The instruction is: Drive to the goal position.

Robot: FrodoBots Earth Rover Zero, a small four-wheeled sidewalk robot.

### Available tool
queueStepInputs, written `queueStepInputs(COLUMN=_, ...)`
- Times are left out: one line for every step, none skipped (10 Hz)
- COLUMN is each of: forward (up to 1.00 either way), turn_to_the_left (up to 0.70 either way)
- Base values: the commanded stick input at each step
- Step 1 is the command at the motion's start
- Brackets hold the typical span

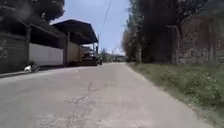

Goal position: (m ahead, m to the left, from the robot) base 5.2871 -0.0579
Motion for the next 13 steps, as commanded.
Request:
queueStepInputs(forward=1.0, turn_to_the_left=0.0)
queueStepInputs(forward=1.0, turn_to_the_left=0.0)
queueStepInputs(forward=1.0, turn_to_the_left=0.0)
queueStepInputs(forward=1.0, turn_to_the_left=-0.13)
queueStepInputs(forward=1.0, turn_to_the_left=-0.32)
queueStepInputs(forward=1.0, turn_to_the_left=-0.3)
queueStepInputs(forward=1.0, turn_to_the_left=-0.12)
queueStepInputs(forward=1.0, turn_to_the_left=0.0)
queueStepInputs(forward=1.0, turn_to_the_left=0.0)
queueStepInputs(forward=1.0, turn_to_the_left=0.0)
queueStepInputs(forward=1.0, turn_to_the_left=0.0)
queueStepInputs(forward=1.0, turn_to_the_left=0.0)
queueStepInputs(forward=1.0, turn_to_the_left=0.0)
